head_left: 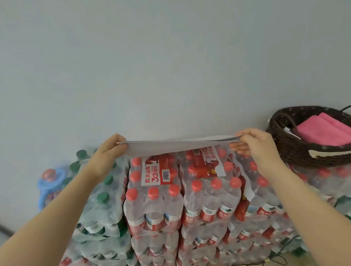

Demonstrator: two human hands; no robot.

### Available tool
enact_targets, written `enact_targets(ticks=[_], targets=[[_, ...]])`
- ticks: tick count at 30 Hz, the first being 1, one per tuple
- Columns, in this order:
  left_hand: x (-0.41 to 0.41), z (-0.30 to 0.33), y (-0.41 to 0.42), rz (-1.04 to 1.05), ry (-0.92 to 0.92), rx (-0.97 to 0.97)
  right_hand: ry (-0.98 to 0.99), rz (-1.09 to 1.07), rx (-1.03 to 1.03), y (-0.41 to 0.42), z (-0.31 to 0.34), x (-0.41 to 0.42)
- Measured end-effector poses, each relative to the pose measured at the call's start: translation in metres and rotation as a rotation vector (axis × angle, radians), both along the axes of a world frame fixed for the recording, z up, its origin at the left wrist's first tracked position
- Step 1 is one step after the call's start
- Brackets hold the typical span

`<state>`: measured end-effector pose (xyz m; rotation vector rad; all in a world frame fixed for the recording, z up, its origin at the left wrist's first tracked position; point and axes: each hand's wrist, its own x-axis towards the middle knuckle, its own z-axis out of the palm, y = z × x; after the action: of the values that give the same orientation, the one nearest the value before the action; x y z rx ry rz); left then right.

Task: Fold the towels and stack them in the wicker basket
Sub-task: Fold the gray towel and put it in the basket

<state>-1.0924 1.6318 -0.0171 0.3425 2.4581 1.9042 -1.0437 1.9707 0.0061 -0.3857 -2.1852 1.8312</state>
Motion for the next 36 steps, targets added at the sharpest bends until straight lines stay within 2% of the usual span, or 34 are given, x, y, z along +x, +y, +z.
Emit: enact_targets(ticks=[3,7,11,14,17,20,29,36], targets=[[0.018,-0.043,-0.003,-0.015,-0.105,-0.086,-0.102,0.008,-0.012,0.000,-0.047,0.020],[0.036,-0.060,-0.003,-0.014,-0.144,-0.027,-0.098,0.116,-0.008,0.006,-0.068,0.046],[0.045,-0.060,0.000,-0.027,-0.151,-0.012,-0.097,0.145,0.444,0.010,-0.073,0.055],[0.049,-0.064,0.001,-0.018,-0.174,-0.008,0.012,0.051,0.598,0.010,-0.078,0.054],[0.050,-0.066,0.001,0.012,-0.181,0.001,0.086,0.065,0.451,0.008,-0.079,0.049],[0.047,-0.065,-0.001,0.027,-0.182,0.016,0.081,0.138,0.265,0.000,-0.079,0.043],[0.010,-0.062,-0.001,0.166,-0.180,-0.016,-0.030,0.004,0.245,-0.011,-0.086,-0.023],[-0.056,-0.065,0.010,0.202,-0.426,-0.002,-0.101,-0.045,0.318,-0.013,-0.099,-0.081]])
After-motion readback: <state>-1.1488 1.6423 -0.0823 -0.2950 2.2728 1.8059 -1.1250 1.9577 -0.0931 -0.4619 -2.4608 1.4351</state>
